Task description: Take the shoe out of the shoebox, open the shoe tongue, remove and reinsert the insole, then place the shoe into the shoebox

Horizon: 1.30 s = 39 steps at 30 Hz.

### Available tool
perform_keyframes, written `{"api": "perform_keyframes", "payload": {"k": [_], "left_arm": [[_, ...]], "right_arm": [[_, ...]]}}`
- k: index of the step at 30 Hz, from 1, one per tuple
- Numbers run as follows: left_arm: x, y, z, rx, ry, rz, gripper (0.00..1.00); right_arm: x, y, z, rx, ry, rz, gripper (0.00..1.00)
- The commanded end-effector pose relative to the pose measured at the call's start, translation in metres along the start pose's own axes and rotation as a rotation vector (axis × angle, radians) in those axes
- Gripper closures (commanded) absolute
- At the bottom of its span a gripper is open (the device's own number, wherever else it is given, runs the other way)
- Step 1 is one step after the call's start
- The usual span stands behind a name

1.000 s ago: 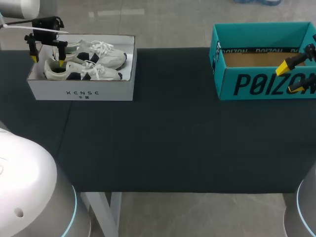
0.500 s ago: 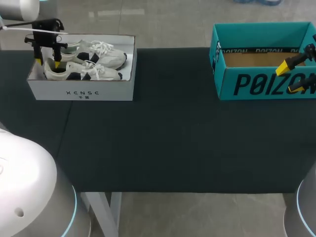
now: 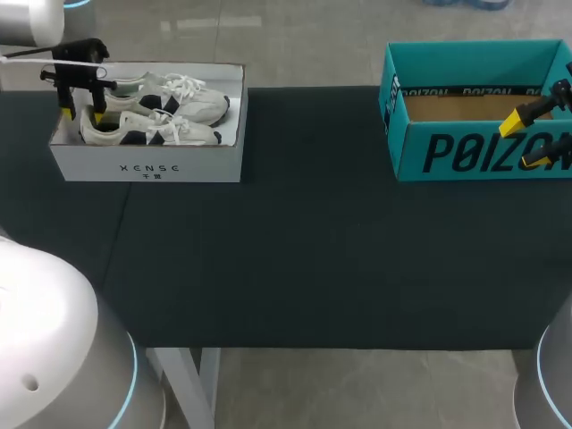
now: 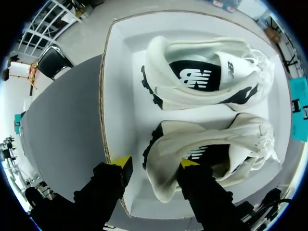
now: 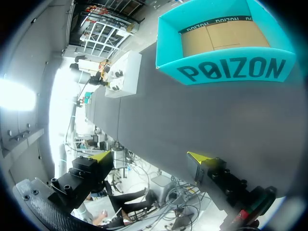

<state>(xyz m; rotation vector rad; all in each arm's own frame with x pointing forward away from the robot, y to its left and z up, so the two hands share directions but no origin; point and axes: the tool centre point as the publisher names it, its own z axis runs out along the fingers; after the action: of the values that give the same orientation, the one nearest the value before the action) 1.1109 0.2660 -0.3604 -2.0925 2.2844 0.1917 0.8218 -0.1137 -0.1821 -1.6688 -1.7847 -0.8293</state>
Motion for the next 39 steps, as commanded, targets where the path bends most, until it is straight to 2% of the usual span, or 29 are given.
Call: {"api": "perform_keyframes", "payload": {"k": [1, 3, 17, 21, 22, 28, 39], "left_arm": [[-0.003, 0.002, 0.009, 0.022, 0.013, 0.015, 0.45], [-0.003, 0.001, 0.012, 0.014, 0.014, 0.014, 0.42], [0.002, 0.005, 0.028, -0.015, 0.003, 0.033, 0.6], [0.002, 0.006, 0.029, -0.021, -0.003, 0.032, 0.74], [0.002, 0.005, 0.029, -0.015, -0.001, 0.035, 0.74], [0.002, 0.006, 0.031, -0.022, -0.009, 0.038, 1.0], [-0.002, 0.001, 0.012, 0.013, -0.018, 0.081, 1.0]], "right_arm": [[0.0, 0.0, 0.0, 0.002, -0.003, 0.001, 0.0], [0.0, 0.0, 0.0, 0.002, -0.003, 0.001, 0.0], [0.0, 0.0, 0.0, 0.002, -0.003, 0.001, 0.0], [0.0, 0.0, 0.0, 0.002, -0.003, 0.001, 0.0], [0.0, 0.0, 0.0, 0.002, -0.003, 0.001, 0.0], [0.0, 0.0, 0.0, 0.002, -0.003, 0.001, 0.0], [0.0, 0.0, 0.0, 0.002, -0.003, 0.001, 0.0]]}}
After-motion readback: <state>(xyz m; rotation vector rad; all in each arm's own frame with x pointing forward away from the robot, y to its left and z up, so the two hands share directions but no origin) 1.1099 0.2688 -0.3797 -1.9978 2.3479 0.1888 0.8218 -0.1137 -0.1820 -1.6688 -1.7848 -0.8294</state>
